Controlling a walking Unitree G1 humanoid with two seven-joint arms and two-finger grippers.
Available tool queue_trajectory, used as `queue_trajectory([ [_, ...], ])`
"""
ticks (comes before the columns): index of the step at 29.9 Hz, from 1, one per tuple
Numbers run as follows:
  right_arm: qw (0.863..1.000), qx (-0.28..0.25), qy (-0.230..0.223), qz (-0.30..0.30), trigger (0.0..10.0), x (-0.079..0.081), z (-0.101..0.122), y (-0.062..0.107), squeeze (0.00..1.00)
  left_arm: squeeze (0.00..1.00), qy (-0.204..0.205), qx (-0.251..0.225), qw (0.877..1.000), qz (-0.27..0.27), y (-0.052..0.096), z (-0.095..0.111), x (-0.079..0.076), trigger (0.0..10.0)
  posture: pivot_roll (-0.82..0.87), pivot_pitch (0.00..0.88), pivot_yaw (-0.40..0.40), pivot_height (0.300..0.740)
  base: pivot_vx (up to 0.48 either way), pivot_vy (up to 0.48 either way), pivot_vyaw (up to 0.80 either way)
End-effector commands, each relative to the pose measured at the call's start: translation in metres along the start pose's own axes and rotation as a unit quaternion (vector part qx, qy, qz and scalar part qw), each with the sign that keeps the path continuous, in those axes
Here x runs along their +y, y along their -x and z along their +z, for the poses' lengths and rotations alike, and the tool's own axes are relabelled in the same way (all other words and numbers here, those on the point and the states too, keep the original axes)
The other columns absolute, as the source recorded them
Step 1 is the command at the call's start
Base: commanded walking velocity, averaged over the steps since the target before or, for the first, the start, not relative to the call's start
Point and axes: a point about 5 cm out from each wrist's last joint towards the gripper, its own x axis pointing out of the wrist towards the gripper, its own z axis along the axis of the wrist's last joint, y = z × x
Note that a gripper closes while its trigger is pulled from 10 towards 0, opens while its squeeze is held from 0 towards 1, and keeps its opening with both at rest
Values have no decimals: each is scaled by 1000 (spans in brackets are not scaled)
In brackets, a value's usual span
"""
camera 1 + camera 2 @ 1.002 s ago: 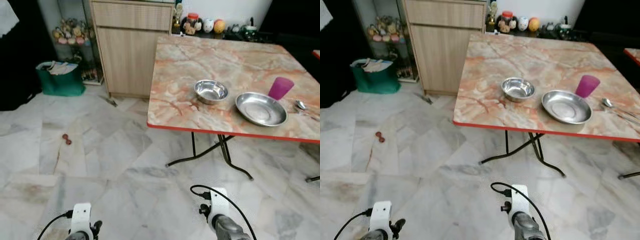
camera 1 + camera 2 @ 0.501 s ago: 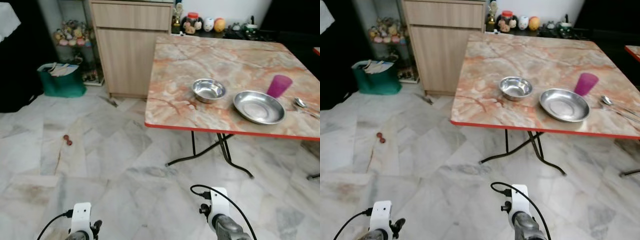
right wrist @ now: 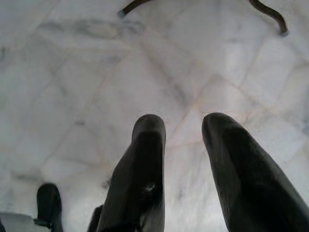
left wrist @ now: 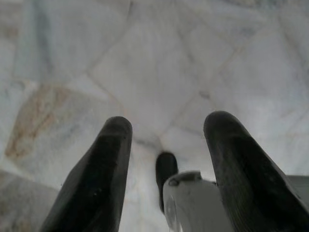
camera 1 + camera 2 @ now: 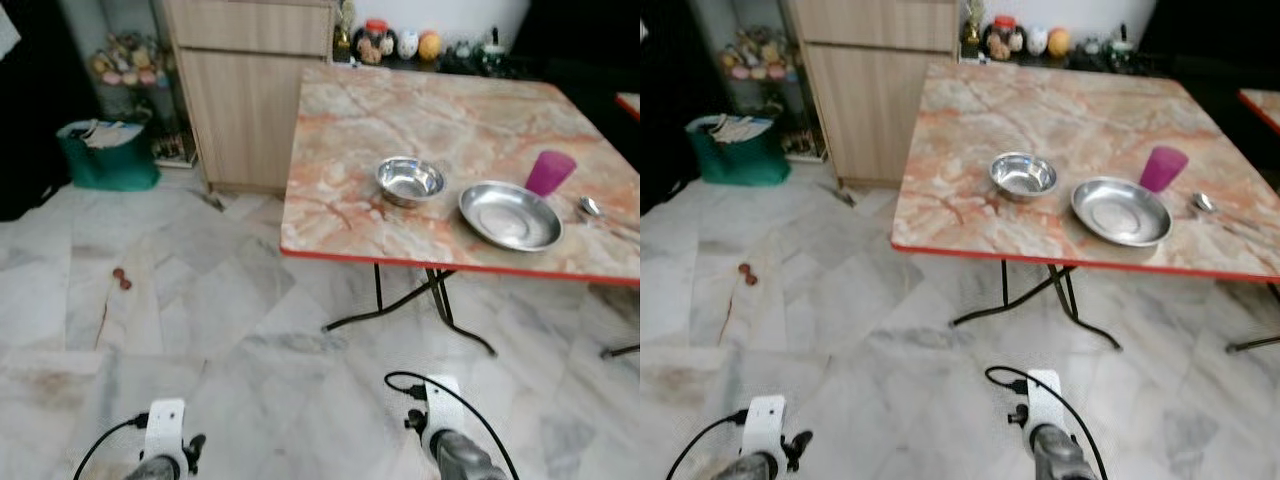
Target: Setting the table
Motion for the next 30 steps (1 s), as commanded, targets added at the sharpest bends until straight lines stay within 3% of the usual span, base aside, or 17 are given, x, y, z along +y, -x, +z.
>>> queue_trajectory([
  [1, 1000, 3, 9, -11, 10000, -7, -2, 0, 0, 0, -6, 3, 1000, -8, 0, -1, -5, 10000, 31, 0, -75, 740, 0, -270, 0],
  [30, 1000, 0, -1, -17, 10000, -9, 0, 0, 0, 0, 1, 9, 1000, -1, 2, -8, -1, 10000, 28, 0, -79, 740, 0, -269, 0],
])
